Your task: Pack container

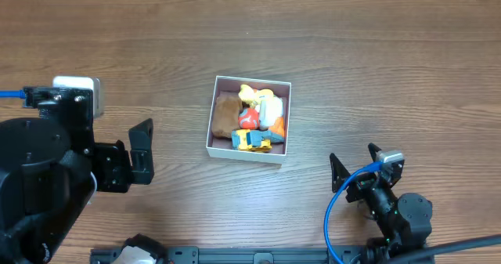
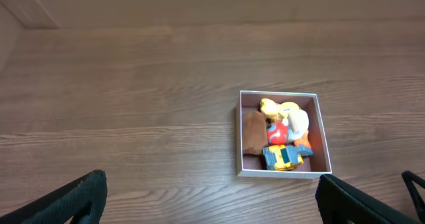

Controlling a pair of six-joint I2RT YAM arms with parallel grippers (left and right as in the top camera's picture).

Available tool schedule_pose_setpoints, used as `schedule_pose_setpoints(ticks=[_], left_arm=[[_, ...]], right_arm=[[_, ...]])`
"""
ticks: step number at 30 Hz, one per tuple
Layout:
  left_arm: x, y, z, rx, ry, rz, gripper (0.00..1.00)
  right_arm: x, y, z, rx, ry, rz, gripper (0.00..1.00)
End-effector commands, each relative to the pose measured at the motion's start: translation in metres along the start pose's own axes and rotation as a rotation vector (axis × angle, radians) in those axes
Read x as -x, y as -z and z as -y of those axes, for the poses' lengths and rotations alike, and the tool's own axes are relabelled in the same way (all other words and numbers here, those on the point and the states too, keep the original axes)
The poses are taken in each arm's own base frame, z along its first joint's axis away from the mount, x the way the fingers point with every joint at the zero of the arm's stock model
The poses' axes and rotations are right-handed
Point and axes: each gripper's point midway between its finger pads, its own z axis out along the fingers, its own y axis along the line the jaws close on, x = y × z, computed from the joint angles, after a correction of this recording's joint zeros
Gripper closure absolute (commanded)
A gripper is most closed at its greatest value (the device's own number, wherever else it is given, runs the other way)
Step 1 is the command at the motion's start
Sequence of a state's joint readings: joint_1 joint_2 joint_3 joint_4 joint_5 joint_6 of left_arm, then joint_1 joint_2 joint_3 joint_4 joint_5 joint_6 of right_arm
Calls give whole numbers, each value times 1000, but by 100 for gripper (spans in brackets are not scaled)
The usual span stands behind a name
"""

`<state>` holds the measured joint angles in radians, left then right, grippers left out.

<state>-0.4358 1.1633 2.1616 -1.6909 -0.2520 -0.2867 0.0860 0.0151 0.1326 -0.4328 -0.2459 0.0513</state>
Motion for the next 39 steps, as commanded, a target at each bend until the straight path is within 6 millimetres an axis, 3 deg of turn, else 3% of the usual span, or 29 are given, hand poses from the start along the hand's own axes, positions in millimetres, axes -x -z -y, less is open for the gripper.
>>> schedule_pose_setpoints(ticks=[1, 18, 23, 26, 30, 32, 35, 39], left_arm=[[2, 1, -4, 19, 21, 10, 0], [1, -3, -4, 26, 9, -1, 0], [9, -8, -53, 200, 210, 130, 0], [1, -26, -67, 206, 295, 244, 0], [-26, -61, -81, 210, 324, 414, 0], [-51, -82, -85, 211, 326, 455, 0], [-106, -125, -89, 208, 343, 453, 0], [-148, -165, -94, 186, 396, 507, 0]], right_arm=[[2, 0, 1, -8, 12, 16, 0], [1, 0, 1, -8, 12, 16, 0], [1, 0, 1, -8, 12, 16, 0], [1, 0, 1, -8, 12, 16, 0], [1, 0, 1, -8, 12, 16, 0], [1, 0, 1, -8, 12, 16, 0], [1, 0, 1, -8, 12, 16, 0], [1, 0, 1, -8, 12, 16, 0]])
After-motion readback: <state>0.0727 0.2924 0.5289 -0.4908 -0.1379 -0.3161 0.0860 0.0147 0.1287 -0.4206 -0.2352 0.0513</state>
